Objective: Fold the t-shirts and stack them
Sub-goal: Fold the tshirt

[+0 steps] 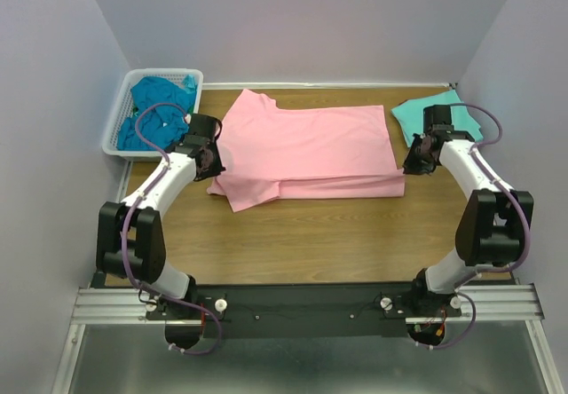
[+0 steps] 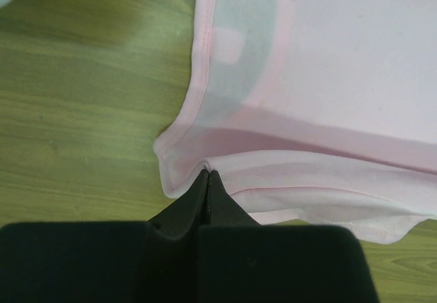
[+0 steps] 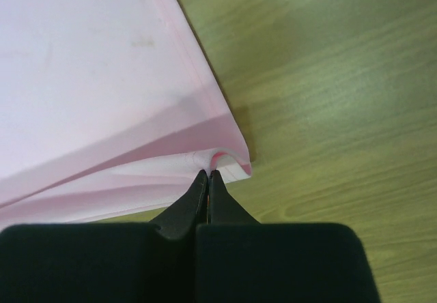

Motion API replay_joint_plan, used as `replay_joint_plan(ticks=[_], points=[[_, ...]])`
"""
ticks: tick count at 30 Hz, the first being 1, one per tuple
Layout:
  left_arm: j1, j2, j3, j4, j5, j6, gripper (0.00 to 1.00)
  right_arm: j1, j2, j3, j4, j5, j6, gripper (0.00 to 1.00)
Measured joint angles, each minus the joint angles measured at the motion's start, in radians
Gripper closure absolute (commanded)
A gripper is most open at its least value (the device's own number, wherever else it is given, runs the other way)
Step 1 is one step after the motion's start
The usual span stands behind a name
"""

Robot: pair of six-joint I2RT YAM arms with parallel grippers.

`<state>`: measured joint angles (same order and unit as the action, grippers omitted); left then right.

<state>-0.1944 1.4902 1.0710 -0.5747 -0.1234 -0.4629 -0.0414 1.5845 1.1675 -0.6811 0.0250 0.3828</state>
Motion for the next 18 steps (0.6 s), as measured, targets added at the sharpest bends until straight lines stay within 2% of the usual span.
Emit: replay_joint_plan(ticks=[9,18], points=[[0.026,0.1,0.031,0.045,0.0,0.014,1.0,0.0,0.126,0.104,0.031,-0.016,0.002,0.99],[0.034,0.168,0.052,0.093,0.0,0.015,1.0,0.0,0.203,0.124,0.075,-0.018,0.01,0.99]])
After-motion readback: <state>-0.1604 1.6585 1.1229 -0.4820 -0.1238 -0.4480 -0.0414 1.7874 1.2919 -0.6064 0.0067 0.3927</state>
